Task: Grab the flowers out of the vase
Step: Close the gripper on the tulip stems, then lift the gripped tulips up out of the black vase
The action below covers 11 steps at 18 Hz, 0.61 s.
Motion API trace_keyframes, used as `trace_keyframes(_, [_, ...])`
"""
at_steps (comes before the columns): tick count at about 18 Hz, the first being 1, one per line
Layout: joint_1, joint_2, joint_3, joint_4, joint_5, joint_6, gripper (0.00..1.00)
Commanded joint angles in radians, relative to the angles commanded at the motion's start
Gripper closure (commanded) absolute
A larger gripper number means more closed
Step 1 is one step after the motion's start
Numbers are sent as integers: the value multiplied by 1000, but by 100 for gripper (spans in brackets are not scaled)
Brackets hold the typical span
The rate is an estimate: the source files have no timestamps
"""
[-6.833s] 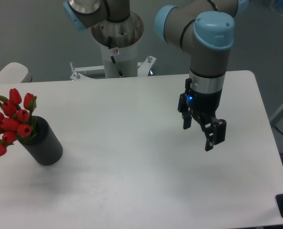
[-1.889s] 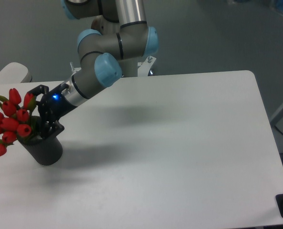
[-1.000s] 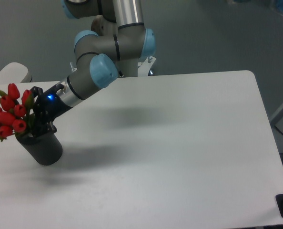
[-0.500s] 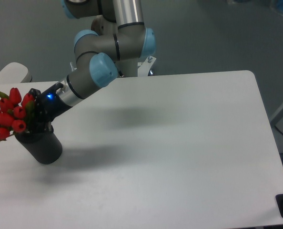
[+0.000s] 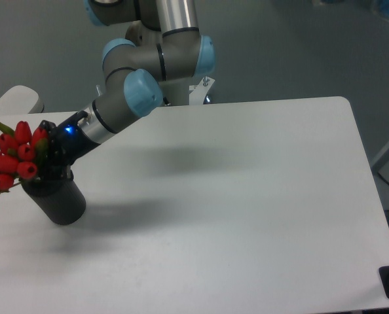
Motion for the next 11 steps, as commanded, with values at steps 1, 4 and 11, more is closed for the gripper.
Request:
trace_keyframes(1, [2, 14, 6, 0, -3, -26, 63])
trace_keyframes(4, [6, 41, 21, 0, -3, -80, 63])
trace_keyframes(11, [17, 89, 100, -2, -5, -184, 63])
